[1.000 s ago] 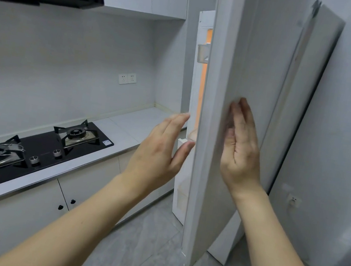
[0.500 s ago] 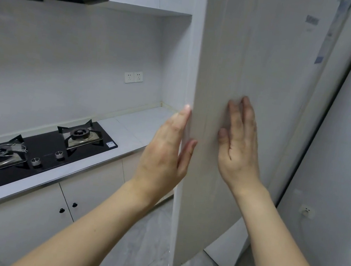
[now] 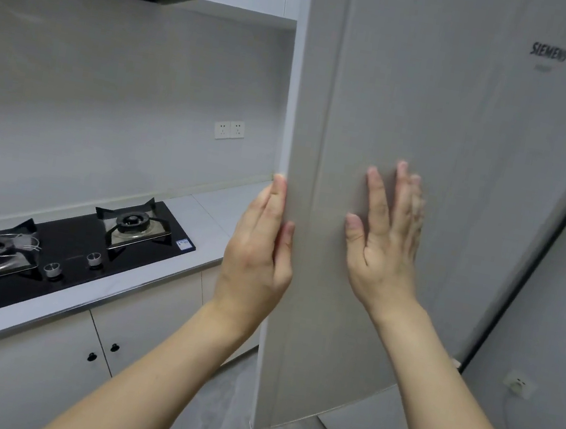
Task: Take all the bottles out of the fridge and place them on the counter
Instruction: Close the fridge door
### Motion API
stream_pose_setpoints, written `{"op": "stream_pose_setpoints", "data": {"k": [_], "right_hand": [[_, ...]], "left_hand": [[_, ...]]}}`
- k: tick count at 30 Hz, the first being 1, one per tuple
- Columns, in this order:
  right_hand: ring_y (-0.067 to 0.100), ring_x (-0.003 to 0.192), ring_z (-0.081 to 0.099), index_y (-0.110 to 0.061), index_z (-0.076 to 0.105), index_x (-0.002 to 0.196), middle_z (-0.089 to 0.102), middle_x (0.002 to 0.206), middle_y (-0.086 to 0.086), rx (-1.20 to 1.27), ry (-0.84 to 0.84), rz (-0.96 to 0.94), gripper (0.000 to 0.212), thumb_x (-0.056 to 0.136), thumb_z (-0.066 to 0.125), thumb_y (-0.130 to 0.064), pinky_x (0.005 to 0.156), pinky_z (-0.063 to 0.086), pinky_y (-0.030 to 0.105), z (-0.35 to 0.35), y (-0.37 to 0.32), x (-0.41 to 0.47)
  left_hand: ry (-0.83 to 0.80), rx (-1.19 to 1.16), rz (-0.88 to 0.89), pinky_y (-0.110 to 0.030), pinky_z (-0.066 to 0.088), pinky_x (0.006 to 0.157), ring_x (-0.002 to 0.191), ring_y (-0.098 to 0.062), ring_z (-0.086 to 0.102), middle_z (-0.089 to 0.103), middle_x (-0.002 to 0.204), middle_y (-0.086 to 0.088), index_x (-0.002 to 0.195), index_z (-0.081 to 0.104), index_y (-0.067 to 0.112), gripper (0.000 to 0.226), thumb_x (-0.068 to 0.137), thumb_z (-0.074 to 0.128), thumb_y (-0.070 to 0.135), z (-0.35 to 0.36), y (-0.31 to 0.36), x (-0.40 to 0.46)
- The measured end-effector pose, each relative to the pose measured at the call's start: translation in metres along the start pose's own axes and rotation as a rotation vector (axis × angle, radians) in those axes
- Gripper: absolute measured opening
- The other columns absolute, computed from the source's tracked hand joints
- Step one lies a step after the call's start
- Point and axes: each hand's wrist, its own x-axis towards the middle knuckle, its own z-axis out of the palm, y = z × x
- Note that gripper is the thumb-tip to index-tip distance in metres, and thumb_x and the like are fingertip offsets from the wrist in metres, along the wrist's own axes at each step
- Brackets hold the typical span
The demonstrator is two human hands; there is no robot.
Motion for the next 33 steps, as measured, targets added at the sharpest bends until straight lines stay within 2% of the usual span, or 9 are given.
{"op": "stream_pose_setpoints", "data": {"k": [7, 15, 25, 28, 31, 33], "right_hand": [[0.03, 0.149, 0.004, -0.023, 0.027, 0.152, 0.012, 0.161, 0.01, -0.102, 0.034, -0.028, 0.057, 0.099, 0.043, -0.037, 0.118, 0.006, 0.054, 0.041, 0.01, 0.021], [0.032, 0.148, 0.008, -0.024, 0.028, 0.151, 0.016, 0.16, 0.01, -0.184, 0.084, -0.052, 0.058, 0.098, 0.045, -0.039, 0.118, 0.005, 0.057, 0.082, 0.018, 0.042], [0.029, 0.147, 0.011, -0.024, 0.03, 0.15, 0.018, 0.158, 0.007, -0.318, 0.136, -0.095, 0.055, 0.099, 0.043, -0.04, 0.116, 0.004, 0.059, 0.123, 0.034, 0.064], [0.03, 0.147, 0.013, -0.024, 0.03, 0.15, 0.018, 0.157, 0.007, -0.343, 0.14, -0.124, 0.055, 0.1, 0.043, -0.04, 0.116, 0.007, 0.06, 0.133, 0.043, 0.07], [0.031, 0.146, 0.016, -0.024, 0.029, 0.15, 0.022, 0.157, 0.008, -0.359, 0.148, -0.146, 0.055, 0.1, 0.043, -0.039, 0.116, 0.009, 0.06, 0.143, 0.049, 0.077], [0.031, 0.145, 0.018, -0.024, 0.03, 0.15, 0.025, 0.157, 0.008, -0.373, 0.156, -0.167, 0.054, 0.1, 0.044, -0.039, 0.115, 0.011, 0.06, 0.15, 0.055, 0.08]], "left_hand": [[0.036, 0.063, -0.035, -0.023, 0.033, 0.108, 0.128, -0.023, 0.047, 0.048, 0.143, -0.012, 0.144, 0.039, -0.001, 0.05, 0.096, 0.051, 0.003, 0.017, -0.044, 0.02], [0.014, 0.064, -0.092, -0.014, 0.023, 0.111, 0.133, -0.018, 0.039, 0.043, 0.148, -0.007, 0.147, 0.036, 0.003, 0.054, 0.096, 0.053, 0.004, 0.036, -0.086, 0.039], [0.002, 0.022, -0.125, -0.015, 0.022, 0.112, 0.138, -0.011, 0.034, 0.038, 0.152, -0.008, 0.149, 0.033, 0.008, 0.059, 0.095, 0.055, 0.003, 0.061, -0.129, 0.058], [-0.025, 0.01, -0.148, -0.011, 0.017, 0.111, 0.137, -0.003, 0.028, 0.035, 0.155, -0.006, 0.15, 0.033, 0.013, 0.059, 0.095, 0.056, 0.007, 0.072, -0.139, 0.064], [-0.047, 0.011, -0.18, -0.006, 0.011, 0.109, 0.139, -0.011, 0.029, 0.032, 0.156, -0.005, 0.151, 0.032, 0.019, 0.061, 0.096, 0.056, 0.012, 0.083, -0.149, 0.072], [-0.055, 0.015, -0.203, -0.004, 0.009, 0.108, 0.138, -0.007, 0.024, 0.03, 0.157, -0.005, 0.151, 0.029, 0.023, 0.062, 0.096, 0.057, 0.014, 0.091, -0.156, 0.076]]}}
